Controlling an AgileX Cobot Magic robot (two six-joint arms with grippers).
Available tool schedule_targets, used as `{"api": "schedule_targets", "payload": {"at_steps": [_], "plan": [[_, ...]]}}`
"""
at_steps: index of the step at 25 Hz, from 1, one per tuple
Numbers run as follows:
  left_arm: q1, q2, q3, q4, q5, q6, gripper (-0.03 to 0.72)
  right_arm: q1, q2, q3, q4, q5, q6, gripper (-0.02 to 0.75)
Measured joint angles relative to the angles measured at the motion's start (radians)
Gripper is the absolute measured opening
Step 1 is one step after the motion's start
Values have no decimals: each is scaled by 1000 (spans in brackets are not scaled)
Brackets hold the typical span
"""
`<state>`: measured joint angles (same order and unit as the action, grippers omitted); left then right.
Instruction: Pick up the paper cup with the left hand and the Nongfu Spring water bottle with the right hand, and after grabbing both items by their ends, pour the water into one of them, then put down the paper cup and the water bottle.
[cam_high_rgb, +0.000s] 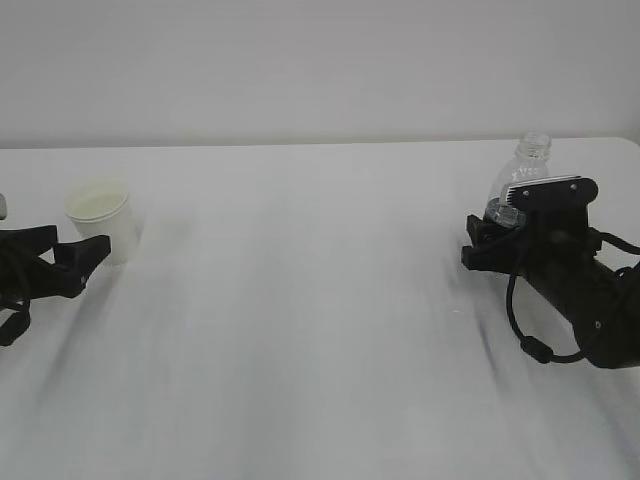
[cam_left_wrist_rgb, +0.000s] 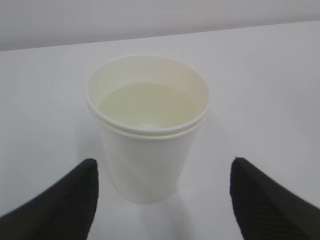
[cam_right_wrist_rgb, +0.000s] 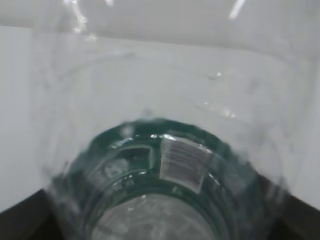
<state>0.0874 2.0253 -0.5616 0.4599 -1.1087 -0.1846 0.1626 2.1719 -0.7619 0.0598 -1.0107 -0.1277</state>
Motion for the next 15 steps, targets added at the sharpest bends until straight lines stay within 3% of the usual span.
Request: {"api": "schedule_targets", "payload": {"at_steps": [15], "plan": [[0,0,0,1,0,0,587,0,-2,44,0,-40,2,575]]}}
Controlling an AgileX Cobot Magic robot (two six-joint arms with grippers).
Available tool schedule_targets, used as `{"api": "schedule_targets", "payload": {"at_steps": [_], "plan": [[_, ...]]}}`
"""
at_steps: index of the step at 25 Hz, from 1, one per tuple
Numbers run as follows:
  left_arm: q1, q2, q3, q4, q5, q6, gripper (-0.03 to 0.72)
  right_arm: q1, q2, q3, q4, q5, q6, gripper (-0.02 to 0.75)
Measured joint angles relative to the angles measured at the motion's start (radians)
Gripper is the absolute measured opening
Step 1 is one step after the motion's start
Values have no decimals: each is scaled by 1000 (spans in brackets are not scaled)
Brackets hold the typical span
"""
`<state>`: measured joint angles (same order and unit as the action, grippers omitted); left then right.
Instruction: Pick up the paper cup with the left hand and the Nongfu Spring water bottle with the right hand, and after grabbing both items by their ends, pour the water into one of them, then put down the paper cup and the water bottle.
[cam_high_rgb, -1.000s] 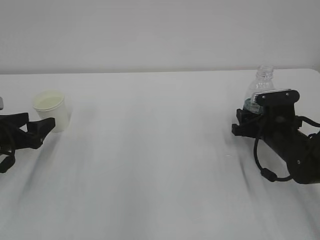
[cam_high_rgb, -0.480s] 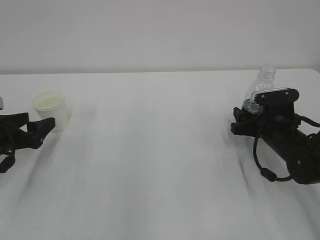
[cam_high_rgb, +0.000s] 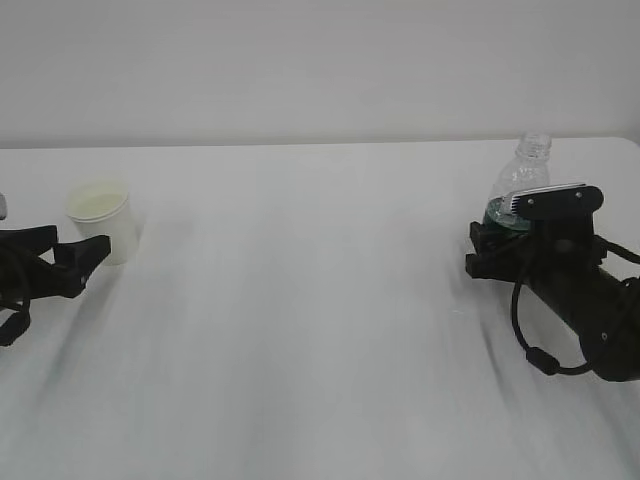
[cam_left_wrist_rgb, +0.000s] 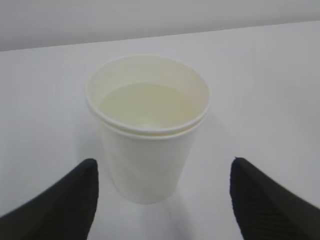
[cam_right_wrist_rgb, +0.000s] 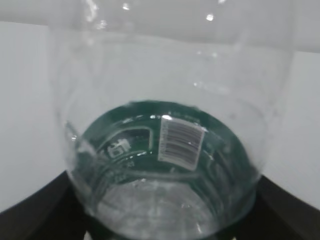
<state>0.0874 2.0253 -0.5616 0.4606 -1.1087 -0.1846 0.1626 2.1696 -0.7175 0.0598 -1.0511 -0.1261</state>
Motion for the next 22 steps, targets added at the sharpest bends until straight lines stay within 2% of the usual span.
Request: {"api": "schedule_targets", "payload": {"at_steps": [22], "plan": [[0,0,0,2,-2,0,587,0,-147,190,-43,-62,54,575]]}}
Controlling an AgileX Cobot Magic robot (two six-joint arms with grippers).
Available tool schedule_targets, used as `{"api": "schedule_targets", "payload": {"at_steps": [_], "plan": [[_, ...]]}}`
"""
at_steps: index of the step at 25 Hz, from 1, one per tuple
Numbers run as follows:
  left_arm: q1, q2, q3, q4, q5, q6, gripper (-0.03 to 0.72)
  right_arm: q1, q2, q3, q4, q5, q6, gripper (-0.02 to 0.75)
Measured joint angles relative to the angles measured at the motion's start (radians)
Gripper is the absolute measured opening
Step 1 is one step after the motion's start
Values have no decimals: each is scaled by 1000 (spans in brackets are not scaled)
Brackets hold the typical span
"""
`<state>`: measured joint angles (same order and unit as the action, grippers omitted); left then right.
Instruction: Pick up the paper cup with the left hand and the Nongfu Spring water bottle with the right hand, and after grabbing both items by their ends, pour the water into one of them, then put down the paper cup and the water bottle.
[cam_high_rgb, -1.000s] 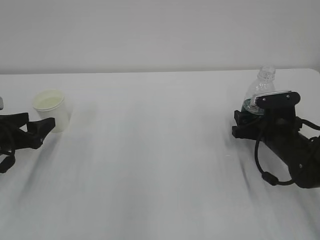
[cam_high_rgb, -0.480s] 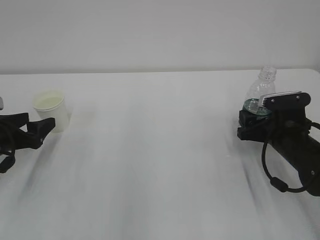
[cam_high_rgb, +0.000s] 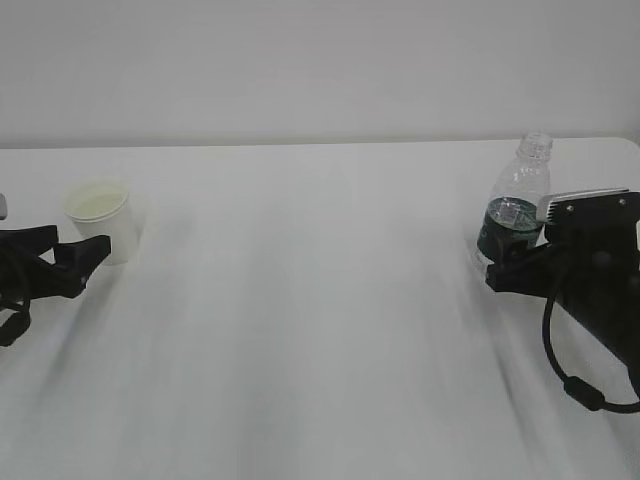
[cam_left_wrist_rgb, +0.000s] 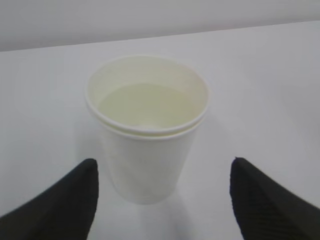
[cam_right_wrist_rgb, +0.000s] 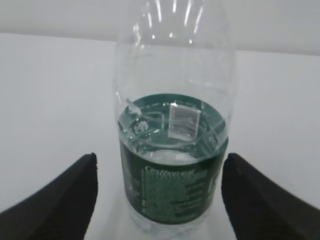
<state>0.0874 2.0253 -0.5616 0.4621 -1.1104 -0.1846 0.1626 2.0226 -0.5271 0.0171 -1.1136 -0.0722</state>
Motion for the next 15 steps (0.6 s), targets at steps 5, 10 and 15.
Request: {"api": "schedule_targets", "payload": {"at_steps": [5,10,15], "plan": [[0,0,0,2,0,0,587,0,-9,45,-17,-20,9,575],[0,0,0,2,0,0,587,0,-14,89,-17,-24,18,576],[0,-5,0,2,0,0,587,0,-61,124,-22,-27,20,576]]}}
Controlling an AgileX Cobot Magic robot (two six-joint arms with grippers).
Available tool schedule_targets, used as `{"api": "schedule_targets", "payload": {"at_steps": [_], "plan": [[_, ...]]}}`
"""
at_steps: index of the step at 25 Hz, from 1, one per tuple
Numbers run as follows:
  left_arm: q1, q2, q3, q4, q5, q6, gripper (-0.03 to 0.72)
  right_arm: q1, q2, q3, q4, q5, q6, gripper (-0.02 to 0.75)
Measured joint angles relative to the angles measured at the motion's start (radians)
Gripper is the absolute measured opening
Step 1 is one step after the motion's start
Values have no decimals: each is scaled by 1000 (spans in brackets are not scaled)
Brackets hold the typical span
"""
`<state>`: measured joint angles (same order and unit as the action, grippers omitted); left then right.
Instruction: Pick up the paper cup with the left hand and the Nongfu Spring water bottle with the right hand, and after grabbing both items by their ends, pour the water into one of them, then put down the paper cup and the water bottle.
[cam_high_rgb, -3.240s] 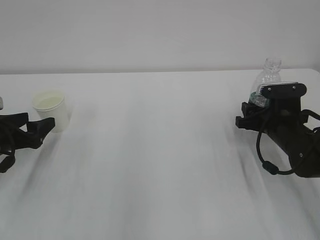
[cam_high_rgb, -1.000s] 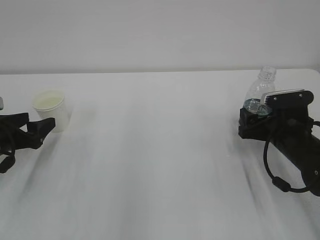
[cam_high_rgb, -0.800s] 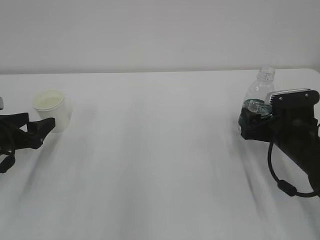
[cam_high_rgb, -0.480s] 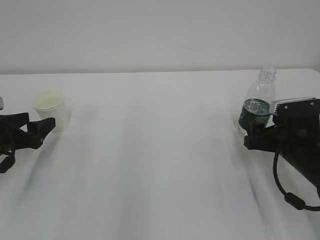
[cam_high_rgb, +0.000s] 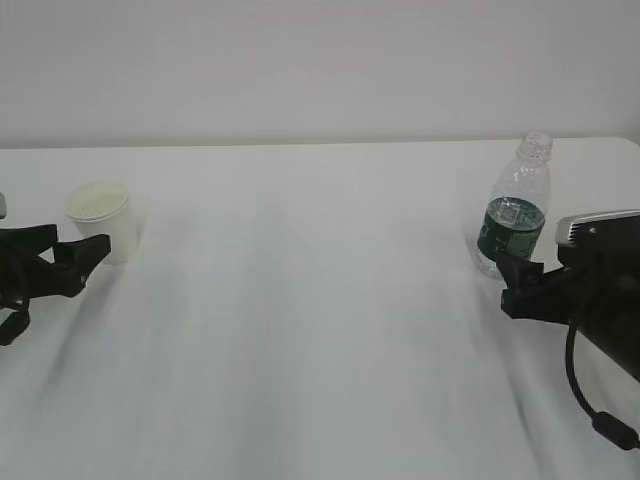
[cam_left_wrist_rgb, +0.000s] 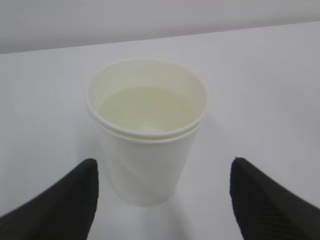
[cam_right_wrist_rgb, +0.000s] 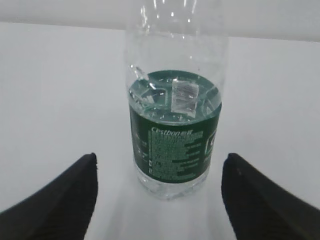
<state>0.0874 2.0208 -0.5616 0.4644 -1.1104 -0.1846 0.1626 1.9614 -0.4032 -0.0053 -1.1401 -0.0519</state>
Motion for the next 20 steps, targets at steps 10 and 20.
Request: {"api": "schedule_targets", "payload": {"at_steps": [10,20], "plan": [[0,-70,39,0,2,0,587,0,-74,15,-13,-2,0,576],[0,-104,64,0,2,0,587,0,-107,63,-15,-4,1,576]]}}
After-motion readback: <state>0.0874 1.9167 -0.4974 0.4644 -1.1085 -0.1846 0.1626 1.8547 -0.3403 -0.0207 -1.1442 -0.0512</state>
